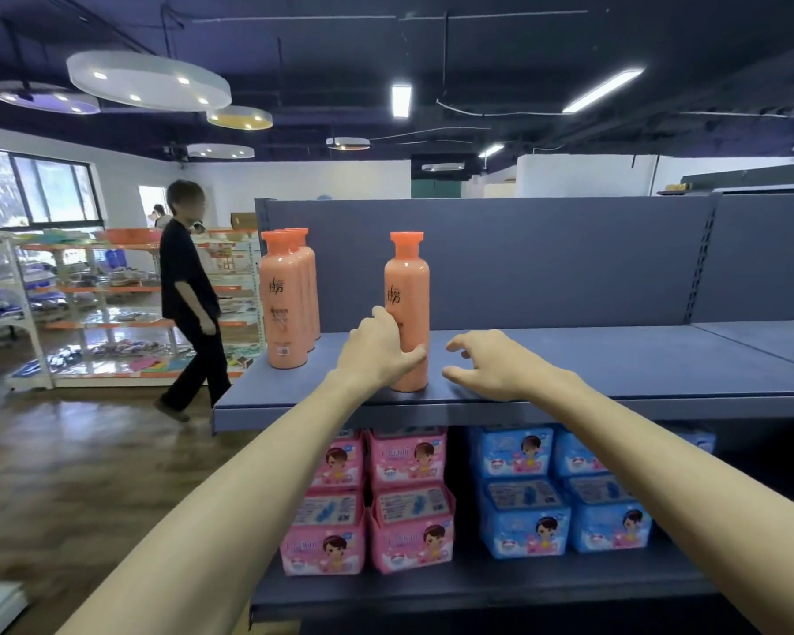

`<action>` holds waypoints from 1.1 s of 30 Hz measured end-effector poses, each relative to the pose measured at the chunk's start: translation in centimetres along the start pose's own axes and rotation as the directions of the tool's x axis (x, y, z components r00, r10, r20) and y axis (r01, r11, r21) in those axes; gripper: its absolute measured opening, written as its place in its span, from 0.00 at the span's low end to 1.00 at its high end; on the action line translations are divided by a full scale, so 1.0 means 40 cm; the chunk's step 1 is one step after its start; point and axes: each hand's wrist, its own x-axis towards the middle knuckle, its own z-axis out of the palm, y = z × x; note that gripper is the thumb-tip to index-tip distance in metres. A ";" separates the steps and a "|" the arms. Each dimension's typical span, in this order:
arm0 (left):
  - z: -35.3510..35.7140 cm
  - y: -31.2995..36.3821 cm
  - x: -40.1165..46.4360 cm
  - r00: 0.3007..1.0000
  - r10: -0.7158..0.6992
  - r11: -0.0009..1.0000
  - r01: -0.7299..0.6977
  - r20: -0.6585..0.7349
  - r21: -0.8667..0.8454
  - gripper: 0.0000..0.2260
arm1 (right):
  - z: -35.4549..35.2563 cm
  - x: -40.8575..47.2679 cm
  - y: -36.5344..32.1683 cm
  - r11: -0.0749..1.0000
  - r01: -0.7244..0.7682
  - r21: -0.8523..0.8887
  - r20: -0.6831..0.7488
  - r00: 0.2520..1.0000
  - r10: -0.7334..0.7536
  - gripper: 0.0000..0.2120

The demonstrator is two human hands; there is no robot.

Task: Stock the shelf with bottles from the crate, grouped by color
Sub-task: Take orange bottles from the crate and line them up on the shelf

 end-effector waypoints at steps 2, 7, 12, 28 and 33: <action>0.007 0.018 -0.008 0.997 -0.031 0.998 0.034 -0.066 0.047 0.23 | 0.006 0.002 -0.001 1.000 -0.010 -0.006 0.006 1.000 0.010 0.26; -0.005 0.014 -0.011 0.986 -0.107 0.987 0.121 -0.129 0.105 0.23 | 0.013 0.013 -0.011 0.998 -0.056 -0.006 0.000 0.998 0.056 0.26; -0.047 -0.044 -0.027 0.974 -0.164 0.976 0.183 -0.156 0.119 0.23 | 0.033 0.045 -0.043 0.994 -0.104 0.019 -0.044 0.994 0.104 0.24; -0.192 -0.308 -0.054 0.932 -0.280 0.938 0.317 -0.228 0.142 0.27 | 0.095 0.146 -0.234 0.997 -0.057 0.046 -0.014 0.998 0.058 0.21; -0.192 -0.311 -0.046 0.933 -0.290 0.936 0.323 -0.214 0.142 0.27 | 0.103 0.173 -0.269 0.998 -0.053 0.025 -0.021 0.998 0.054 0.21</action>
